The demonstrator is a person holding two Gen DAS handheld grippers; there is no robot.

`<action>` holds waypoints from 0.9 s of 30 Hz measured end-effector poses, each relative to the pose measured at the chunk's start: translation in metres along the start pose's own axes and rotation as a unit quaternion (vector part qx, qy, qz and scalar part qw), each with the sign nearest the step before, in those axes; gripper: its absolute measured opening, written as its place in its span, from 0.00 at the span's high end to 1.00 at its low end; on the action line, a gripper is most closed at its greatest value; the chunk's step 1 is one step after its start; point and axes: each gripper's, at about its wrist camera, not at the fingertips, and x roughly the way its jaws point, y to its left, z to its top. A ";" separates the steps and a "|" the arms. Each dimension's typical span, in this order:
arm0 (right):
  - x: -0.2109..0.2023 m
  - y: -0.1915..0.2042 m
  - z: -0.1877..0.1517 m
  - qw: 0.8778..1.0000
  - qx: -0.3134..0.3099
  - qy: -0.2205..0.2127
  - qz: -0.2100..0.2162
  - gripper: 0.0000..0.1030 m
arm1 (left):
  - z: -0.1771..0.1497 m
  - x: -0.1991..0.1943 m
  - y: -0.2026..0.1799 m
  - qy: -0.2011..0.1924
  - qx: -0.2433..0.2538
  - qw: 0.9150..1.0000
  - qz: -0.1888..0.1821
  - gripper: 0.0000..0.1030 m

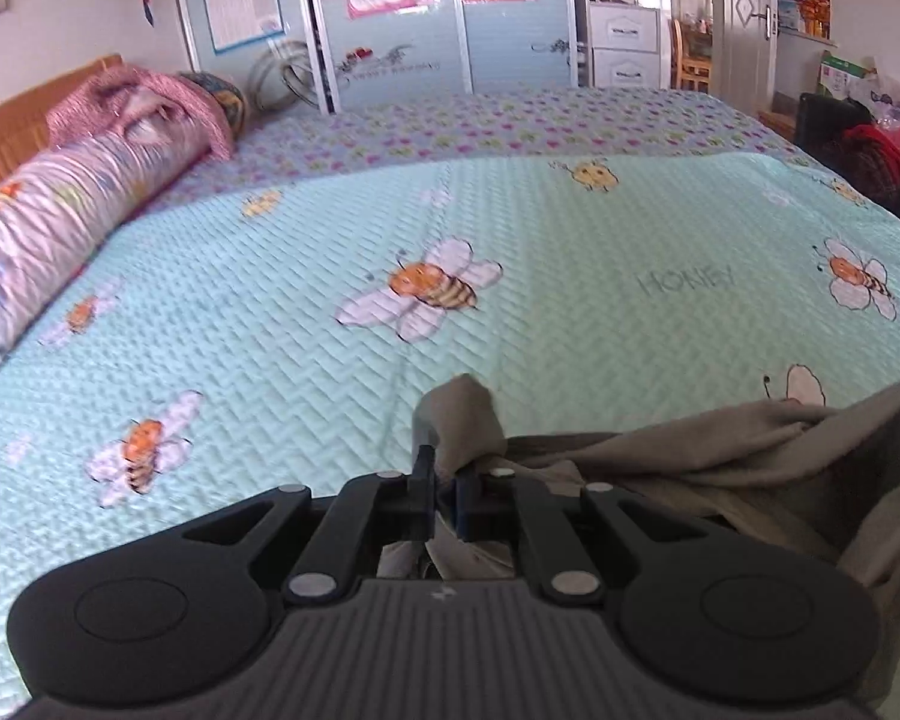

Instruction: Fold clothes

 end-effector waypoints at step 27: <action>-0.091 0.020 0.024 0.994 -0.031 -0.071 0.078 0.96 | -0.006 -0.090 0.027 -0.052 0.004 0.996 0.070 0.95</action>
